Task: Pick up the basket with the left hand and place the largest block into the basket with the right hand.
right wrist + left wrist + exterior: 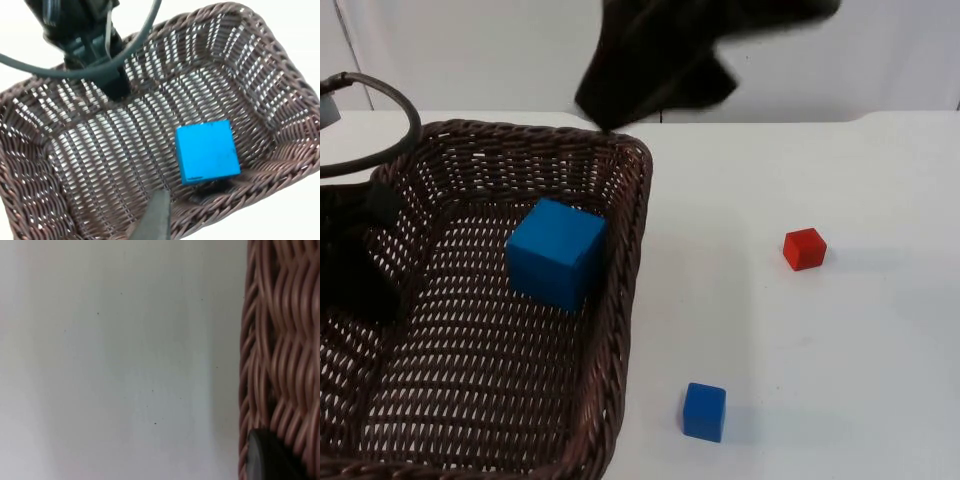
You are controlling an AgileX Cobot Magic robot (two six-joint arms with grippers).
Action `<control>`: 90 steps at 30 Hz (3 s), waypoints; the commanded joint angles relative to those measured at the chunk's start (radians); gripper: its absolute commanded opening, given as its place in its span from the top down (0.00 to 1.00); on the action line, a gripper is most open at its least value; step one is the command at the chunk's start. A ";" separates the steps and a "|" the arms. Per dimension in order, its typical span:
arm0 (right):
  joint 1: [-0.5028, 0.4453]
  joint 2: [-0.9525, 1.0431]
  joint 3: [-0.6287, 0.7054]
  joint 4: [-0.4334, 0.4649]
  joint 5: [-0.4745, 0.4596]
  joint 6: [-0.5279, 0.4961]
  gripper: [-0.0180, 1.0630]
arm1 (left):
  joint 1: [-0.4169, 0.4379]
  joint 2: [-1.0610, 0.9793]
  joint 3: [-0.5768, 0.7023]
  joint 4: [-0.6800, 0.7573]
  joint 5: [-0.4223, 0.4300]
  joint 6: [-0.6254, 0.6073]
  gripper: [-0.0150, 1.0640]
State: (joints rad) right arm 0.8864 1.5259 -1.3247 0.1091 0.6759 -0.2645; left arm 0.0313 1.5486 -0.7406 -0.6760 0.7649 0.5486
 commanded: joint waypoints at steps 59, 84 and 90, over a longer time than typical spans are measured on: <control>0.005 -0.181 -0.005 -0.003 -0.139 0.050 0.24 | -0.207 0.646 -0.609 -0.298 -0.092 0.056 0.99; 0.005 -0.183 -0.005 -0.003 -0.125 0.050 0.24 | -0.207 0.755 -0.709 -0.346 -0.033 0.056 0.57; 0.005 -0.183 -0.005 -0.003 -0.125 0.050 0.24 | -0.205 0.754 -0.709 -0.346 0.012 0.061 0.15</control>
State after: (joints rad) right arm 0.8864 1.3499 -1.3247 0.1091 0.5514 -0.2130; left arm -0.1715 2.3042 -1.4455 -1.0025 0.7545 0.6034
